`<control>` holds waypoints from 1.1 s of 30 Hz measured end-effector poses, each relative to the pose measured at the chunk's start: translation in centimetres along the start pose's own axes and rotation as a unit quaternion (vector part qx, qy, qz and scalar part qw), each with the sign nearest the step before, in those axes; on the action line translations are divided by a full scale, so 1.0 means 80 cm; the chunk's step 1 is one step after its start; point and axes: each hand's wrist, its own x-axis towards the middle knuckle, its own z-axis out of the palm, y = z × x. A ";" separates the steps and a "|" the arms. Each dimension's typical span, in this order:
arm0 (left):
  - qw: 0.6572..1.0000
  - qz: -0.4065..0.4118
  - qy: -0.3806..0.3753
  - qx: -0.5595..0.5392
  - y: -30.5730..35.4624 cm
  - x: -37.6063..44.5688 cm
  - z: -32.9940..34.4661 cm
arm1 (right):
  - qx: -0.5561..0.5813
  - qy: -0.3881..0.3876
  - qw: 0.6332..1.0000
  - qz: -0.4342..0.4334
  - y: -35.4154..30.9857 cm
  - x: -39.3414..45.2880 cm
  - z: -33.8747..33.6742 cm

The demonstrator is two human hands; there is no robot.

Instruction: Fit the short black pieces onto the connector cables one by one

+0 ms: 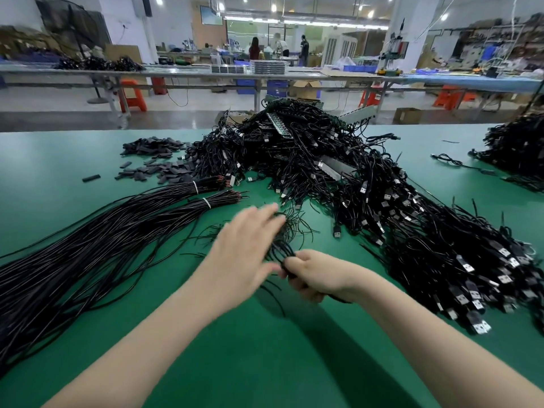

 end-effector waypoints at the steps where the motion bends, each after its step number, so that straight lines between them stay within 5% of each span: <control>1: 0.996 0.033 -0.077 0.030 0.004 -0.002 0.006 | -0.037 -0.039 0.999 0.008 0.001 -0.003 0.000; 3: 0.987 0.063 -0.145 0.039 0.007 -0.005 0.013 | -0.107 -0.093 0.990 0.031 0.001 -0.009 0.000; 11: 0.983 0.067 -0.160 0.059 0.008 -0.017 0.026 | -0.085 -0.179 0.977 0.076 0.009 -0.015 -0.009; 14: 0.986 0.021 -0.163 0.012 0.010 -0.015 0.029 | -0.115 -0.182 0.973 0.085 0.011 -0.010 -0.010; 19: 0.986 0.011 -0.131 0.106 0.013 -0.005 0.043 | -0.090 -0.170 0.978 0.080 0.008 0.000 -0.029; 23: 0.992 -0.125 0.001 -0.012 -0.011 -0.003 0.055 | 0.043 -0.028 0.998 0.031 0.013 0.006 -0.073; 26: 0.946 -0.253 0.107 -0.172 -0.018 0.001 0.071 | 0.122 0.132 0.984 -0.019 0.035 0.015 -0.085; 29: 0.921 -0.268 0.136 -0.248 -0.009 0.007 0.089 | 0.052 0.170 0.979 -0.095 0.056 0.023 -0.052; 33: 0.926 -0.240 0.139 -0.257 0.000 0.009 0.102 | 0.114 0.209 0.954 -0.183 0.055 0.038 0.002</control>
